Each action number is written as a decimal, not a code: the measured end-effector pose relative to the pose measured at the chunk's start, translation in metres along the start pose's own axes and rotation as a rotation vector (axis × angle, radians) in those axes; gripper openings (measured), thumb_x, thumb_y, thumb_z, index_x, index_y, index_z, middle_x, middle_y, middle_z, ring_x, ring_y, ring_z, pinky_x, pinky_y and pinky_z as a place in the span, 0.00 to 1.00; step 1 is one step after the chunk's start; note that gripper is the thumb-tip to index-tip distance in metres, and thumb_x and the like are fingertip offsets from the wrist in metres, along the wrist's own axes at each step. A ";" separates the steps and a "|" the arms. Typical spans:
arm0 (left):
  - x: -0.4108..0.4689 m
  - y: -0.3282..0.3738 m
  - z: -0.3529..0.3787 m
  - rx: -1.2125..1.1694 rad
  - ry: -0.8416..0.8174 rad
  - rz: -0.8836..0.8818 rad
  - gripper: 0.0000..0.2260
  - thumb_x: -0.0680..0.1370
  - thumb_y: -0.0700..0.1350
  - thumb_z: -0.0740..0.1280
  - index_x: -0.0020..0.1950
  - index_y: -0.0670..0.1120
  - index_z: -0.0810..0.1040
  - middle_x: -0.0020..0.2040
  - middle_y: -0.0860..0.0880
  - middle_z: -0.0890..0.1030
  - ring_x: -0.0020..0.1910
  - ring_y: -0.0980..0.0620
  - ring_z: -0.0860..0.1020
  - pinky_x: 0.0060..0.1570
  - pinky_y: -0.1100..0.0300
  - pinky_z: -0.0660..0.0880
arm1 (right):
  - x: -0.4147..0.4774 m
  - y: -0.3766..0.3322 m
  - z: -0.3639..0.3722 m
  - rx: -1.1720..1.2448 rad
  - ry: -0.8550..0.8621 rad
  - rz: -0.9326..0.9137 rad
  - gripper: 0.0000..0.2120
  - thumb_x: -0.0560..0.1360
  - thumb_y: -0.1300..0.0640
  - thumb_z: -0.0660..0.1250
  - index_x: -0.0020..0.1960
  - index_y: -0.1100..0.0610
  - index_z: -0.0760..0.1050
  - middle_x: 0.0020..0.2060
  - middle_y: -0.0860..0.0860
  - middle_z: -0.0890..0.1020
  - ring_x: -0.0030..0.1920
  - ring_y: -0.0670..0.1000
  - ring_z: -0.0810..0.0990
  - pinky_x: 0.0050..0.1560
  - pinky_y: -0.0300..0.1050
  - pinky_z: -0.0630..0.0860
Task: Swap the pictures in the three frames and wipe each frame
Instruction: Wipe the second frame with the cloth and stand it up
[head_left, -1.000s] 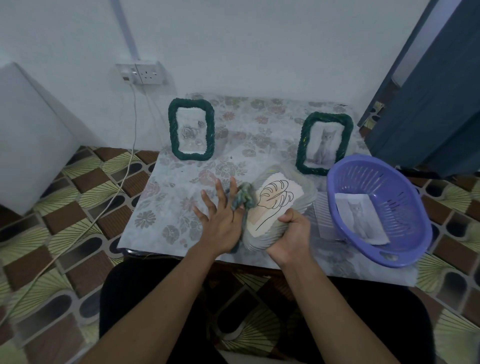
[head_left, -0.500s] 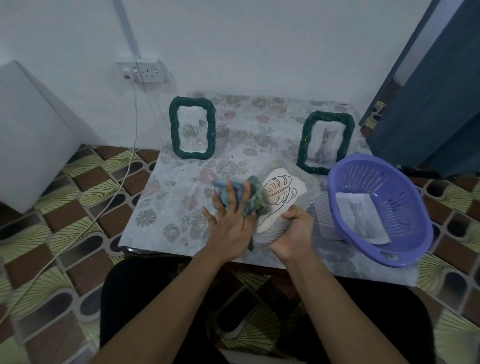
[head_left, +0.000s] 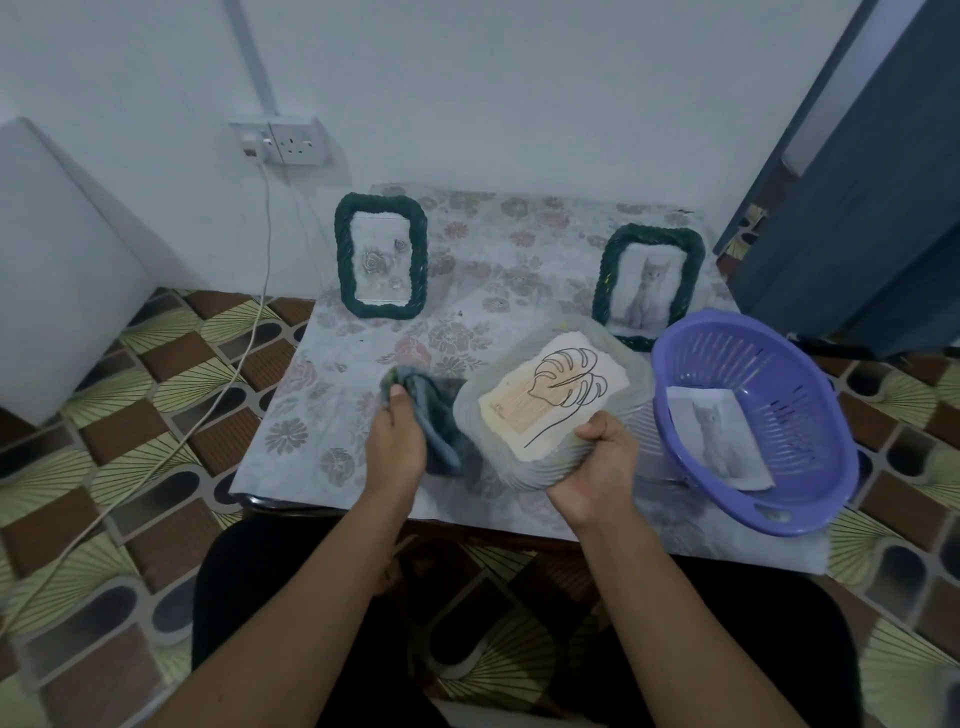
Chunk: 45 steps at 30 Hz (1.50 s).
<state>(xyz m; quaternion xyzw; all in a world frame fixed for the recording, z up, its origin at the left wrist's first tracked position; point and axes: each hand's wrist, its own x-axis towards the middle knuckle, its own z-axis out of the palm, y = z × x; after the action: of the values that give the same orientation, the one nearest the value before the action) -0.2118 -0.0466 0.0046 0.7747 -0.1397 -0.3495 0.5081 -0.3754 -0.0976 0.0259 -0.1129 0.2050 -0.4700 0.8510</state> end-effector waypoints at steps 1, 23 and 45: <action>0.002 -0.001 -0.003 -0.043 0.024 -0.020 0.27 0.83 0.61 0.51 0.68 0.44 0.73 0.66 0.41 0.76 0.63 0.42 0.75 0.66 0.47 0.71 | 0.001 -0.003 0.001 0.014 -0.020 -0.018 0.29 0.49 0.62 0.68 0.51 0.59 0.84 0.56 0.57 0.82 0.56 0.61 0.81 0.65 0.62 0.73; -0.050 -0.001 0.017 -0.348 -0.432 0.179 0.19 0.74 0.48 0.70 0.60 0.38 0.79 0.54 0.44 0.85 0.53 0.50 0.83 0.51 0.57 0.80 | 0.006 0.004 0.028 0.026 -0.074 -0.078 0.26 0.46 0.62 0.67 0.44 0.58 0.86 0.50 0.57 0.84 0.51 0.59 0.84 0.57 0.56 0.77; -0.031 0.011 -0.009 -0.234 -0.368 0.081 0.08 0.80 0.47 0.68 0.52 0.45 0.83 0.47 0.46 0.86 0.48 0.49 0.84 0.49 0.52 0.81 | 0.011 -0.009 0.030 -0.071 0.247 -0.252 0.06 0.56 0.66 0.57 0.31 0.57 0.67 0.35 0.54 0.80 0.43 0.57 0.80 0.54 0.53 0.77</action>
<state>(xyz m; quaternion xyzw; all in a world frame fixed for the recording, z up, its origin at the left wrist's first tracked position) -0.2263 -0.0276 0.0290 0.6274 -0.2198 -0.4782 0.5739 -0.3637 -0.1117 0.0540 -0.1089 0.3088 -0.5757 0.7492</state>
